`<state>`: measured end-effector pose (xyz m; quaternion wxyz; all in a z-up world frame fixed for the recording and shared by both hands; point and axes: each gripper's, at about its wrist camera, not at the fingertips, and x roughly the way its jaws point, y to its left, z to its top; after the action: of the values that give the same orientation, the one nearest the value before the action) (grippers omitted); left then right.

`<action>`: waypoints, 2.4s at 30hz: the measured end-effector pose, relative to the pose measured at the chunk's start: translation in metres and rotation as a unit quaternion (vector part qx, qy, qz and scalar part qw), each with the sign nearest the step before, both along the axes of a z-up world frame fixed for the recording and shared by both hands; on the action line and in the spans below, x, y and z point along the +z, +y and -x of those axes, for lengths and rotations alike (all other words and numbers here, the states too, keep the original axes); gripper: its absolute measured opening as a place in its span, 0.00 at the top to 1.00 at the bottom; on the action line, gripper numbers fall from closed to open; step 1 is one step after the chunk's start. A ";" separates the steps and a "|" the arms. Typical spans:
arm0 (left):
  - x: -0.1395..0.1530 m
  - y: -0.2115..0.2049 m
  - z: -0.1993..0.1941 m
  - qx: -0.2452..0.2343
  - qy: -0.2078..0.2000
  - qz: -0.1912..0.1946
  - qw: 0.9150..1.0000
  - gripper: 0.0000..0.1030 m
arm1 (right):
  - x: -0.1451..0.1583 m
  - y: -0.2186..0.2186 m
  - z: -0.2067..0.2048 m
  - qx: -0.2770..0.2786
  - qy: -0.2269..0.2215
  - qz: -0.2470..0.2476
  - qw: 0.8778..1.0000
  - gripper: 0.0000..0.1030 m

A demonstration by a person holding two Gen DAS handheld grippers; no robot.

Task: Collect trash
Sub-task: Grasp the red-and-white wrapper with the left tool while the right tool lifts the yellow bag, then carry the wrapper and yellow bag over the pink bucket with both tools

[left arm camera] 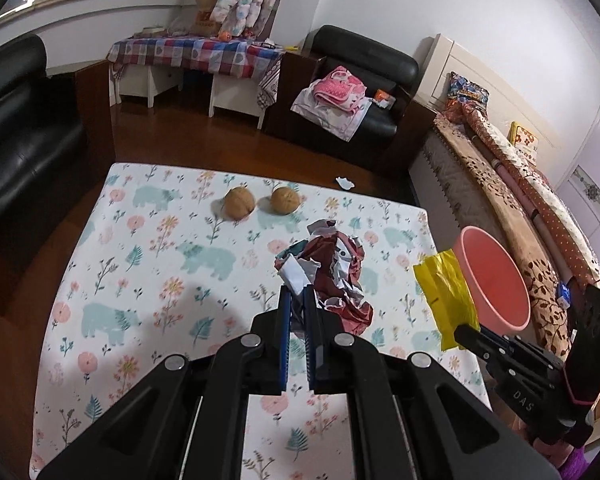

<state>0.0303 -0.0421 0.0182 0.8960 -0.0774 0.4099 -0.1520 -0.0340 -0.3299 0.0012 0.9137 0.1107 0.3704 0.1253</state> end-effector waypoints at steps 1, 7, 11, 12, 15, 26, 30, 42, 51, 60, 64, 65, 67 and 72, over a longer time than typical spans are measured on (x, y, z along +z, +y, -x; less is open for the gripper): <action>0.001 -0.003 -0.001 0.001 -0.002 -0.001 1.000 0.95 | 0.001 -0.002 0.001 -0.002 -0.001 0.000 1.000 0.90; 0.003 -0.018 -0.007 0.003 -0.006 -0.009 1.000 0.95 | 0.005 -0.011 0.005 -0.016 -0.011 0.003 1.000 0.90; 0.006 -0.030 -0.008 -0.002 -0.016 -0.017 1.000 0.95 | 0.005 -0.018 0.006 -0.026 -0.012 -0.001 1.000 0.90; 0.007 -0.033 -0.009 -0.004 -0.018 -0.017 1.000 0.95 | 0.004 -0.019 0.006 -0.029 -0.012 -0.002 1.000 0.90; 0.011 -0.044 -0.011 -0.010 -0.028 -0.021 0.999 0.95 | 0.007 -0.024 0.007 -0.036 -0.016 -0.006 0.999 0.90; 0.024 -0.083 -0.022 -0.043 -0.054 -0.023 0.997 0.95 | 0.012 -0.047 0.009 -0.067 -0.025 -0.008 0.997 0.90; 0.027 -0.095 -0.024 -0.055 -0.060 -0.021 0.996 0.95 | 0.015 -0.058 0.009 -0.081 -0.029 -0.007 0.996 0.90; 0.033 -0.131 -0.028 -0.082 -0.069 -0.018 0.994 0.95 | 0.019 -0.094 0.012 -0.132 -0.034 -0.009 0.991 0.90; 0.034 -0.167 -0.029 -0.110 -0.074 -0.021 0.991 0.95 | 0.015 -0.115 0.015 -0.161 -0.028 -0.012 0.986 0.90; 0.032 -0.203 -0.031 -0.138 -0.077 -0.022 0.987 0.95 | 0.008 -0.137 0.021 -0.191 -0.024 -0.015 0.981 0.90; 0.030 -0.219 -0.031 -0.152 -0.076 -0.024 0.985 0.95 | 0.004 -0.150 0.023 -0.208 -0.020 -0.019 0.978 0.90; 0.028 -0.224 -0.032 -0.157 -0.074 -0.025 0.984 0.95 | 0.002 -0.154 0.023 -0.213 -0.018 -0.020 0.977 0.90; 0.027 -0.230 -0.032 -0.162 -0.072 -0.027 0.984 0.95 | 0.000 -0.159 0.024 -0.220 -0.015 -0.021 0.975 0.90; 0.023 -0.248 -0.033 -0.177 -0.068 -0.029 0.981 0.95 | -0.005 -0.173 0.027 -0.239 -0.012 -0.026 0.971 0.90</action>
<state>0.0631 -0.2901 0.0409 0.8827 0.0330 0.3593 -0.3012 -0.0606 -0.5029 -0.0033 0.9182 0.2184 0.3190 -0.0861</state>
